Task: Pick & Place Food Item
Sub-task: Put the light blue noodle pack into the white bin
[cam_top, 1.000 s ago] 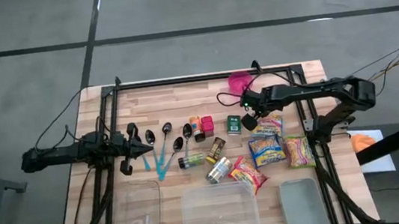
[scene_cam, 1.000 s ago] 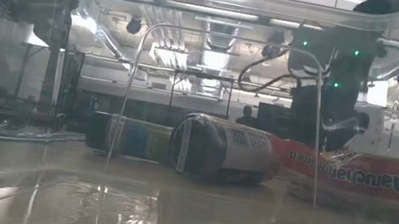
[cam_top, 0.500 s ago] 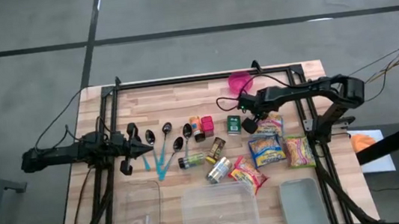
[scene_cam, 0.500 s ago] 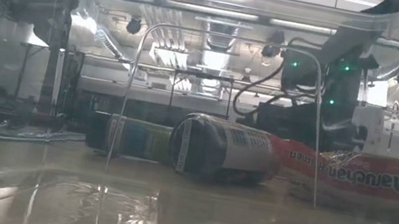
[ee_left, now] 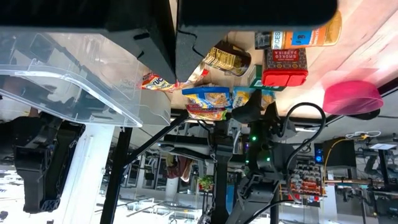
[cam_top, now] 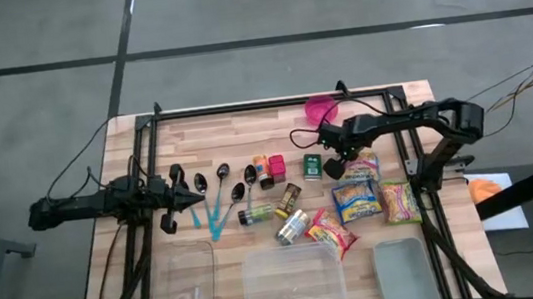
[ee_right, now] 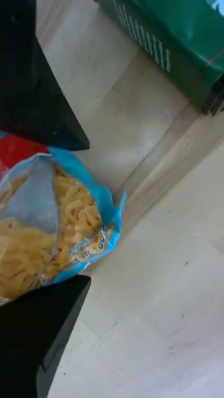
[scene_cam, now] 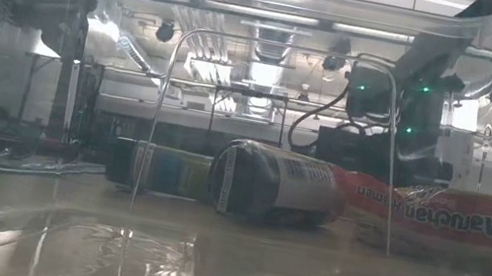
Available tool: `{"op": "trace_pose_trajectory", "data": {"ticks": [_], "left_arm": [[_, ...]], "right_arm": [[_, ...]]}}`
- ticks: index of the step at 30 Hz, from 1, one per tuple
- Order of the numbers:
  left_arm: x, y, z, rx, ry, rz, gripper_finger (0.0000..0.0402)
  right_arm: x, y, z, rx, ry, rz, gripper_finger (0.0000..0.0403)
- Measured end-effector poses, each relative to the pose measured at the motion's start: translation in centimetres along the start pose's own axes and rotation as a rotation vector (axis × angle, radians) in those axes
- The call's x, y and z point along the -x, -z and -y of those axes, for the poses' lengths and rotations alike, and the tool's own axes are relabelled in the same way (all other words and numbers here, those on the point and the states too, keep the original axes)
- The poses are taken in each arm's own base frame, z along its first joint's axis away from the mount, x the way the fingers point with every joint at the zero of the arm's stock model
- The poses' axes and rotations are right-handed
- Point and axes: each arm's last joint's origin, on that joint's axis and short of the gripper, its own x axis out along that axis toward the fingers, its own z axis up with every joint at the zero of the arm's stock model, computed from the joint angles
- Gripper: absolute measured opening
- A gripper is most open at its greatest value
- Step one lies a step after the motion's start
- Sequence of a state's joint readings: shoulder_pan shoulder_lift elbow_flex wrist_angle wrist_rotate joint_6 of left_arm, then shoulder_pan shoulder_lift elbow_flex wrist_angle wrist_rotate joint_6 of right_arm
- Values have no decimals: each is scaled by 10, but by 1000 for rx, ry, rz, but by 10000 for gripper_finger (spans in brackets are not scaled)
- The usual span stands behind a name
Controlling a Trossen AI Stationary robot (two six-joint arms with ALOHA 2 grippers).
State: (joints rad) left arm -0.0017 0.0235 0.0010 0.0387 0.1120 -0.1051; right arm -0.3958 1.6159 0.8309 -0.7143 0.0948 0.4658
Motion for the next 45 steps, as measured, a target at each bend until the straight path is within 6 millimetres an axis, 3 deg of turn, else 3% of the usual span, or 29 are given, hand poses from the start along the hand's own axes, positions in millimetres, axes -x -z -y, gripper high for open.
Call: {"op": "trace_pose_trajectory", "data": {"ticks": [24, 37, 45], "left_arm": [[0, 0, 0, 0, 0, 0, 0], [0, 0, 0, 0, 0, 0, 0], [0, 0, 0, 0, 0, 0, 0]], "right_arm": [[1, 3, 2, 3, 13, 3, 29], [14, 2, 3, -3, -9, 58, 28], [51, 8, 10, -33, -88, 200, 20]]}}
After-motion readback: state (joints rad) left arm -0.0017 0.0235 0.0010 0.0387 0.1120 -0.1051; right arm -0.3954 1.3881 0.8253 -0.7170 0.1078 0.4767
